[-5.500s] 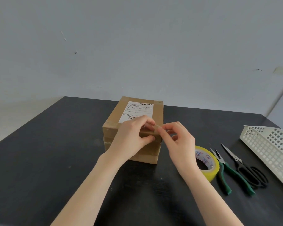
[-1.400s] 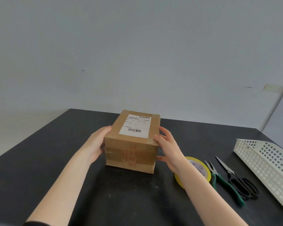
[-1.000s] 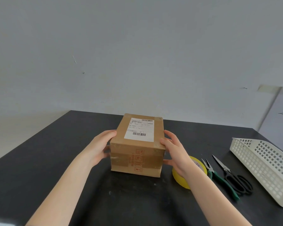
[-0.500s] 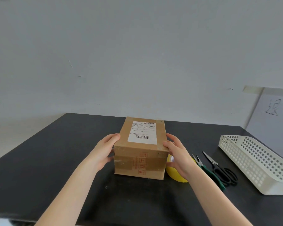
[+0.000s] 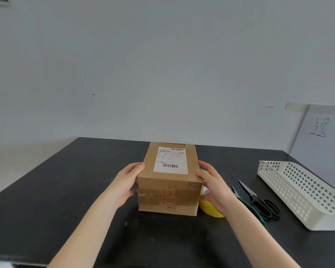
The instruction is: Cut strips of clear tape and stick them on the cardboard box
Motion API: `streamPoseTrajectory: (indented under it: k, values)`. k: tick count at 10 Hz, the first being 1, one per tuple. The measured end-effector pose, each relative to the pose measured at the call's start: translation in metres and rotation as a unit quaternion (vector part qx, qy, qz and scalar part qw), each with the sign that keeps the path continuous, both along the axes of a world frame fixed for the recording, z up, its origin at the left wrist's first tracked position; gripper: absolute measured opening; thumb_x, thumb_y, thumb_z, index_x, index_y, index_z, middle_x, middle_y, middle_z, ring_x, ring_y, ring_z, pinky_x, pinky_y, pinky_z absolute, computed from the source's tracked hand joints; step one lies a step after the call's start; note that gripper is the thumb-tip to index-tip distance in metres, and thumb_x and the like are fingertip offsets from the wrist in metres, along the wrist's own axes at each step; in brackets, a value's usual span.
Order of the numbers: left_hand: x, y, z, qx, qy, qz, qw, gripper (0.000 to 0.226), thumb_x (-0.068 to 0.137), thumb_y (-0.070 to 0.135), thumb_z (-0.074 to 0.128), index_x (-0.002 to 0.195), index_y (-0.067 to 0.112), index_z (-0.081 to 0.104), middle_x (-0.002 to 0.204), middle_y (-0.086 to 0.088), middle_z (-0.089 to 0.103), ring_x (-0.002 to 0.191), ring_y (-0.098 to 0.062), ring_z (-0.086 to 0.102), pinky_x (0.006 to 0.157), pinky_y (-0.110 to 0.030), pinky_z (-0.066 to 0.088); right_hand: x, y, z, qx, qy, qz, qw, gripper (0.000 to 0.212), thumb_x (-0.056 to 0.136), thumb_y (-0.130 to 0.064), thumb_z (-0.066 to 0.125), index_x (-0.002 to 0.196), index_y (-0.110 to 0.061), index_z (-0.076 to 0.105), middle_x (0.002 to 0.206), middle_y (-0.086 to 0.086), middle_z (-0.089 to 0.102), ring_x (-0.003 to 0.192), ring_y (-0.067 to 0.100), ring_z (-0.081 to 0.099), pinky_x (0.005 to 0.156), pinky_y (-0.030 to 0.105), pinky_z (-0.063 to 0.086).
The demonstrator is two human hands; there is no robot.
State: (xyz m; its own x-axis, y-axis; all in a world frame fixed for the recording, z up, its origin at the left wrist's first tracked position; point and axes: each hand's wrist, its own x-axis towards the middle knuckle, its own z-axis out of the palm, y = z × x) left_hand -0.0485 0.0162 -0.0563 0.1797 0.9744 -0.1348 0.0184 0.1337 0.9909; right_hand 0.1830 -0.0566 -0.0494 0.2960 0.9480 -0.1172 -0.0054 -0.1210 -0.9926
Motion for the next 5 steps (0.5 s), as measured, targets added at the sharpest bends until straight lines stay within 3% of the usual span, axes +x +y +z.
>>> streamPoseTrajectory:
  k: [2,4,5]
  values:
    - [-0.004,0.005,0.003,0.000,0.015,-0.011,1.000,0.028,0.093,0.041,0.057,0.118,0.030,0.055,0.116,0.002,0.060,0.109,-0.018,0.055,0.093,-0.040,0.048,0.003,0.002,0.001,-0.007,0.001,0.002,1.000,0.046,0.096,-0.032,0.058,0.139,-0.033,0.040,0.126,-0.002,0.056,0.117,0.023,0.052,0.100,0.065,0.043]
    - [-0.006,0.017,0.010,0.026,0.040,-0.026,0.999,0.034,0.092,0.033,0.062,0.124,0.024,0.056,0.116,0.002,0.063,0.106,-0.016,0.059,0.089,-0.036,0.051,0.015,0.005,0.007,0.002,-0.051,-0.008,0.999,0.053,0.093,-0.038,0.061,0.140,-0.033,0.038,0.132,0.002,0.055,0.123,0.027,0.053,0.103,0.057,0.045]
    - [-0.004,0.030,0.015,0.058,0.040,0.020,0.997,0.031,0.091,0.030,0.064,0.121,0.023,0.058,0.114,0.003,0.064,0.103,-0.012,0.061,0.081,-0.029,0.051,0.024,0.012,0.013,0.015,-0.086,-0.032,0.996,0.049,0.094,-0.038,0.058,0.140,-0.030,0.041,0.134,0.001,0.054,0.122,0.024,0.054,0.101,0.047,0.048]
